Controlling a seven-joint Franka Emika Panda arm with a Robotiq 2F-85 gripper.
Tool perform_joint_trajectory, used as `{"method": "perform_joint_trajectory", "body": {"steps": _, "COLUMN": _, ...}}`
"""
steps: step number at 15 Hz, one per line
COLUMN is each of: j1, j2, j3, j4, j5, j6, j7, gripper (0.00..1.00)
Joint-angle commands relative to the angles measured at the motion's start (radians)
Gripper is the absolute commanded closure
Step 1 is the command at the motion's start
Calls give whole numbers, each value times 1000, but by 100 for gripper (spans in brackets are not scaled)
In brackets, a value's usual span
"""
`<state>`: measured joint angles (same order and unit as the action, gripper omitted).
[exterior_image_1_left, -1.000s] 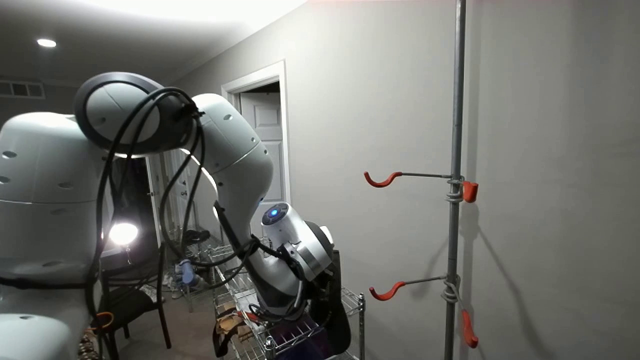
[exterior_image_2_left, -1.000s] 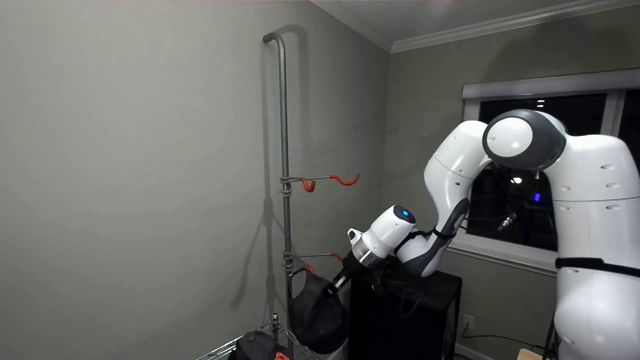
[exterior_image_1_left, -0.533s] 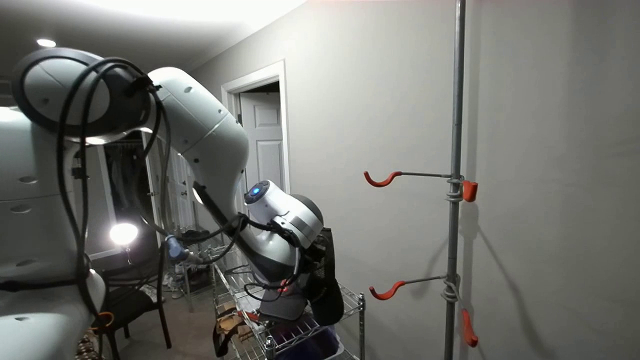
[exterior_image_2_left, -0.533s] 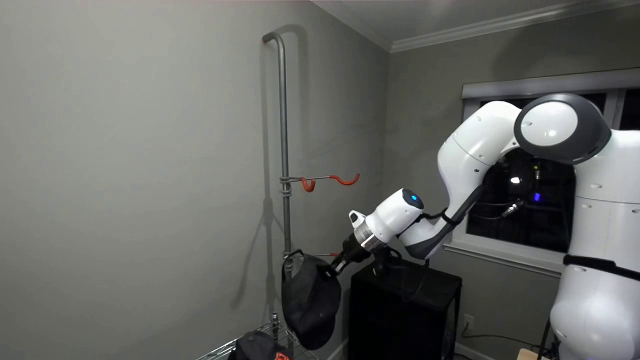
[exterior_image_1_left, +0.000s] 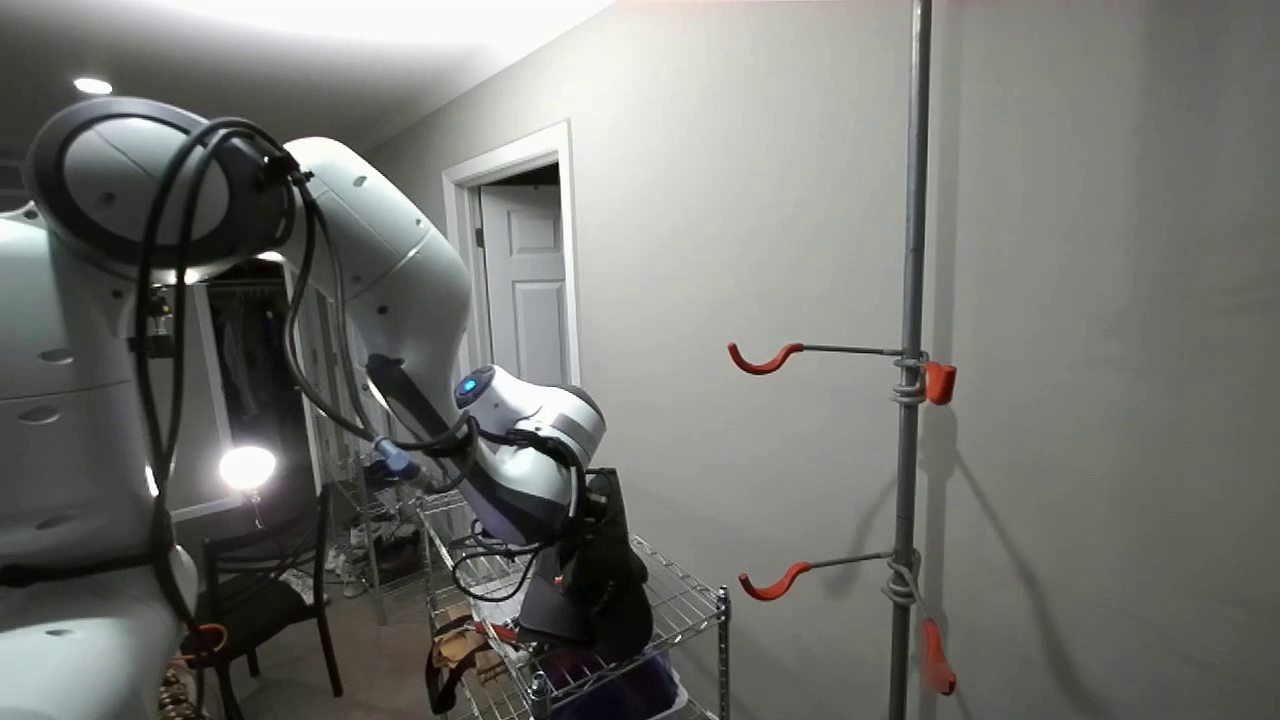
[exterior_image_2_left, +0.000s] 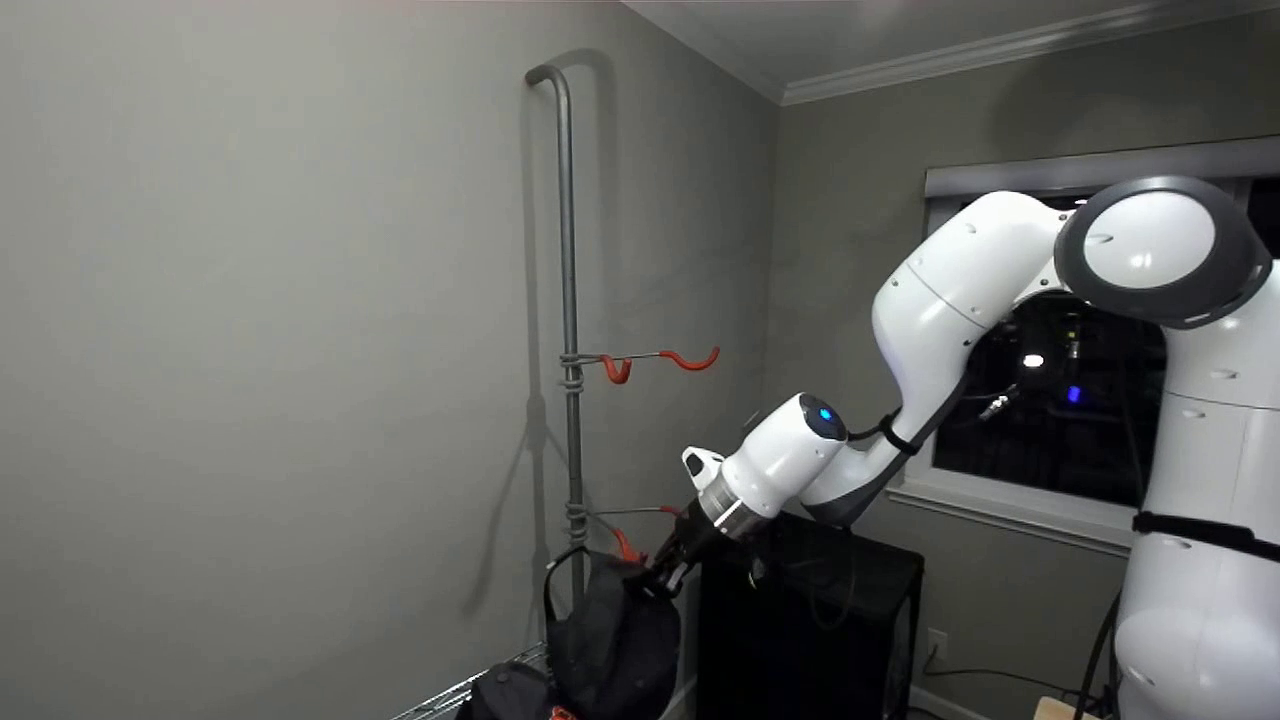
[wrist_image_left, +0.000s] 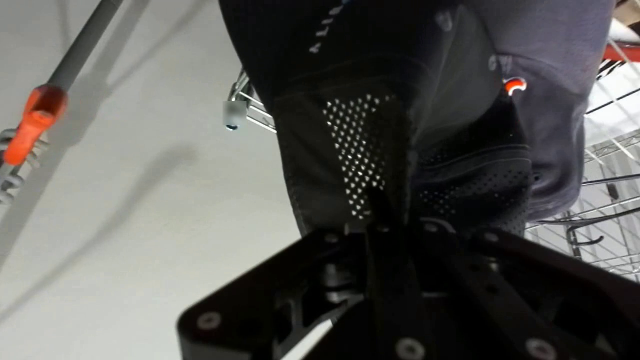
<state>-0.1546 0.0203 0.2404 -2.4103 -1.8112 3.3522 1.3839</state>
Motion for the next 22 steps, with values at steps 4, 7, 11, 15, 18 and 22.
{"method": "perform_joint_trajectory", "body": {"steps": 4, "j1": 127, "j2": -130, "j3": -15, "j4": -149, "j5": 251, "j6": -111, "j7": -176, "gripper": 96}}
{"method": "perform_joint_trajectory", "body": {"steps": 7, "j1": 159, "j2": -184, "j3": 13, "j4": -173, "j5": 336, "j6": -185, "j7": -216, "gripper": 96}}
{"method": "perform_joint_trajectory", "body": {"steps": 11, "j1": 238, "j2": -289, "j3": 46, "j4": -177, "j5": 584, "j6": -390, "j7": -343, "gripper": 96}}
{"method": "perform_joint_trajectory", "body": {"steps": 15, "j1": 384, "j2": -378, "j3": 43, "j4": -116, "j5": 913, "j6": -636, "j7": -575, "gripper": 96}}
{"method": "perform_joint_trajectory", "body": {"steps": 18, "j1": 468, "j2": -401, "j3": 38, "j4": -5, "j5": 1170, "j6": -806, "j7": -797, "gripper": 95}}
{"method": "perform_joint_trajectory", "body": {"steps": 22, "j1": 469, "j2": -427, "j3": 70, "j4": 113, "j5": 1416, "j6": -997, "j7": -1018, "gripper": 96}}
